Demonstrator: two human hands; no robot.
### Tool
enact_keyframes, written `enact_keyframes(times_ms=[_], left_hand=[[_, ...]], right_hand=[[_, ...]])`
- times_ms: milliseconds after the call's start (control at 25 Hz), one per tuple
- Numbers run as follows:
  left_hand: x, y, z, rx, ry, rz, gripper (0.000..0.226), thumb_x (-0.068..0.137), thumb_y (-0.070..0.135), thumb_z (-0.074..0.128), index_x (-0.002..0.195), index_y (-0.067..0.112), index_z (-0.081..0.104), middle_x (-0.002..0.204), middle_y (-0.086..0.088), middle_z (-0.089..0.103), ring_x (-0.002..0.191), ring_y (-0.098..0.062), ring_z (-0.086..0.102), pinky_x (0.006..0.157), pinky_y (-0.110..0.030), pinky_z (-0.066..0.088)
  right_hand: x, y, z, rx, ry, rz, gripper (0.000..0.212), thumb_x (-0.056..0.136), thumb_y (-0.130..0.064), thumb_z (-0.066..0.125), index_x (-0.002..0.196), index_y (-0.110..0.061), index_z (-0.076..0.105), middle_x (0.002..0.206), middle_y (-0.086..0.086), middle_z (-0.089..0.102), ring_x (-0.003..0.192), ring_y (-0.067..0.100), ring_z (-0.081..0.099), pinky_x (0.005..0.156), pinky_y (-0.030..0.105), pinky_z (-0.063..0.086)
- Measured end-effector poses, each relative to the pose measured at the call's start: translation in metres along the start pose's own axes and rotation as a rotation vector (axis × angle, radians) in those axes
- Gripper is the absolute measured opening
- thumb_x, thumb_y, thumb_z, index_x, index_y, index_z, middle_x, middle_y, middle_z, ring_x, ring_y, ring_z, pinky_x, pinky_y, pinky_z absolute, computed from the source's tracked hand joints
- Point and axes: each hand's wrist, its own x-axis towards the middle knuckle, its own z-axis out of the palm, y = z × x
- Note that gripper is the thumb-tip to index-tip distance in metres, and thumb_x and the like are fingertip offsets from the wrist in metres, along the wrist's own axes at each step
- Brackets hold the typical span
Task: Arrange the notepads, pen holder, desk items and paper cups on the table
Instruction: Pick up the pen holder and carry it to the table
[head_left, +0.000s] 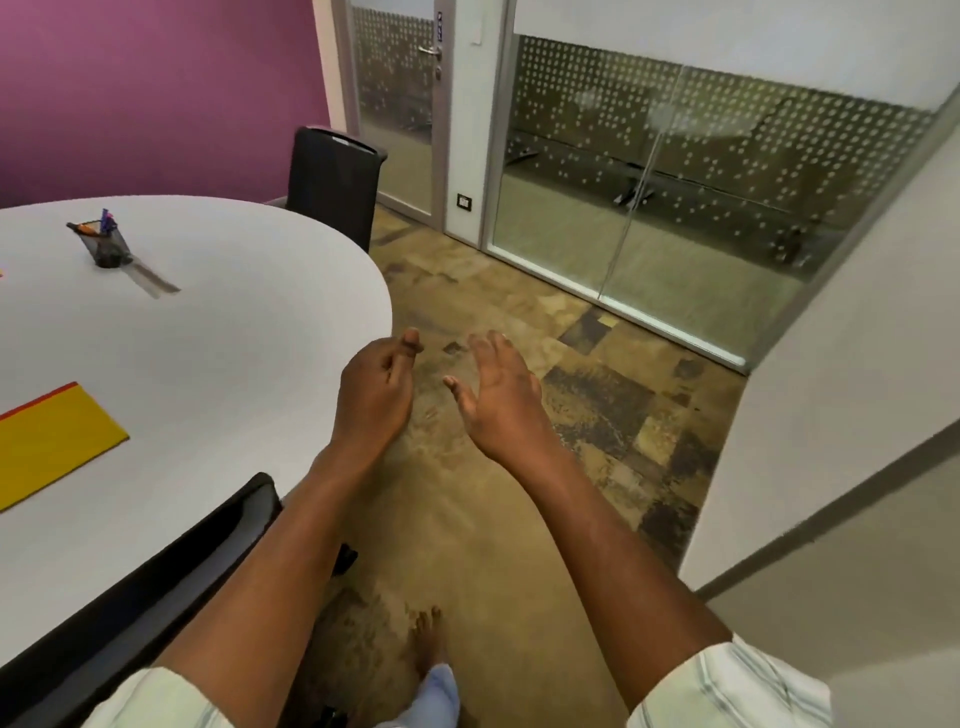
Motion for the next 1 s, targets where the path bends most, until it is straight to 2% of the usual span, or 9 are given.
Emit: enact_keyframes(times_ms=[160, 280, 400, 560, 680, 760, 840, 920, 1000], left_hand=[[0.079, -0.015, 0.08, -0.034, -0.025, 0.022, 0.044, 0.097, 0.047, 0.031, 0.073, 0.022, 0.058, 0.066, 0.014, 0.056, 0.063, 0.002, 0.053, 0.055, -0.009, 0.034], [0.139, -0.017, 0.128, -0.067, -0.081, 0.049, 0.046, 0.092, 0.059, 0.023, 0.076, 0.029, 0.055, 0.069, 0.017, 0.052, 0.068, 0.003, 0.053, 0.057, -0.01, 0.035], [0.202, -0.026, 0.166, -0.072, -0.13, 0.076, 0.058, 0.091, 0.061, 0.019, 0.081, 0.019, 0.058, 0.068, 0.014, 0.049, 0.063, -0.002, 0.049, 0.057, -0.017, 0.03], [0.274, -0.04, 0.207, -0.015, -0.134, -0.013, 0.051, 0.09, 0.063, 0.018, 0.06, 0.03, 0.042, 0.055, 0.01, 0.042, 0.057, 0.004, 0.049, 0.051, -0.02, 0.025], [0.321, -0.057, 0.24, 0.039, -0.122, -0.009, 0.047, 0.091, 0.063, 0.017, 0.058, 0.035, 0.036, 0.057, 0.014, 0.039, 0.056, -0.001, 0.045, 0.053, -0.022, 0.027], [0.362, -0.072, 0.269, 0.092, -0.108, 0.021, 0.046, 0.091, 0.063, 0.015, 0.068, 0.035, 0.042, 0.07, 0.011, 0.047, 0.069, -0.005, 0.046, 0.062, -0.031, 0.038], [0.401, -0.087, 0.3, 0.206, -0.11, 0.031, 0.065, 0.089, 0.065, 0.012, 0.104, 0.018, 0.055, 0.108, -0.007, 0.056, 0.104, -0.022, 0.051, 0.095, -0.042, 0.043], [0.44, -0.096, 0.329, 0.333, -0.132, -0.03, 0.085, 0.085, 0.07, 0.009, 0.142, 0.012, 0.032, 0.149, -0.015, 0.031, 0.141, -0.03, 0.023, 0.116, -0.042, 0.022], [0.471, -0.099, 0.349, 0.44, -0.133, -0.059, 0.093, 0.081, 0.076, 0.002, 0.15, 0.016, 0.013, 0.159, -0.012, 0.009, 0.147, -0.029, 0.002, 0.119, -0.046, 0.01]], right_hand=[[0.086, 0.064, 0.007, -0.048, -0.027, 0.078, 0.065, 0.096, -0.052, 0.038, 0.15, -0.023, 0.017, 0.16, 0.002, 0.007, 0.147, 0.017, 0.003, 0.115, 0.047, 0.011], [0.154, 0.102, 0.015, -0.055, -0.051, 0.163, 0.069, 0.095, -0.057, 0.035, 0.151, -0.022, 0.013, 0.16, 0.001, 0.007, 0.147, 0.016, 0.003, 0.116, 0.049, 0.013], [0.214, 0.133, 0.026, -0.038, -0.028, 0.212, 0.069, 0.094, -0.058, 0.035, 0.15, -0.022, 0.015, 0.16, 0.001, 0.008, 0.147, 0.016, 0.006, 0.116, 0.05, 0.017], [0.286, 0.171, 0.036, 0.009, -0.033, 0.248, 0.07, 0.093, -0.059, 0.036, 0.15, -0.023, 0.015, 0.16, -0.001, 0.008, 0.147, 0.016, 0.007, 0.115, 0.051, 0.016], [0.342, 0.205, 0.047, 0.028, -0.031, 0.252, 0.069, 0.094, -0.057, 0.037, 0.15, -0.022, 0.015, 0.16, 0.0, 0.008, 0.147, 0.017, 0.007, 0.114, 0.051, 0.016], [0.392, 0.231, 0.055, 0.026, -0.05, 0.222, 0.069, 0.095, -0.055, 0.037, 0.15, -0.021, 0.014, 0.16, 0.001, 0.007, 0.147, 0.017, 0.005, 0.115, 0.049, 0.016], [0.445, 0.255, 0.061, 0.016, -0.085, 0.174, 0.07, 0.095, -0.055, 0.036, 0.151, -0.02, 0.013, 0.161, 0.0, 0.003, 0.147, 0.016, 0.001, 0.116, 0.05, 0.014], [0.496, 0.278, 0.059, 0.015, -0.129, 0.13, 0.071, 0.095, -0.056, 0.035, 0.151, -0.02, 0.01, 0.161, -0.002, -0.002, 0.147, 0.015, -0.005, 0.116, 0.052, 0.01], [0.535, 0.296, 0.054, 0.001, -0.153, 0.079, 0.073, 0.095, -0.058, 0.034, 0.152, -0.021, 0.007, 0.16, -0.005, -0.008, 0.147, 0.014, -0.01, 0.116, 0.054, 0.006]])
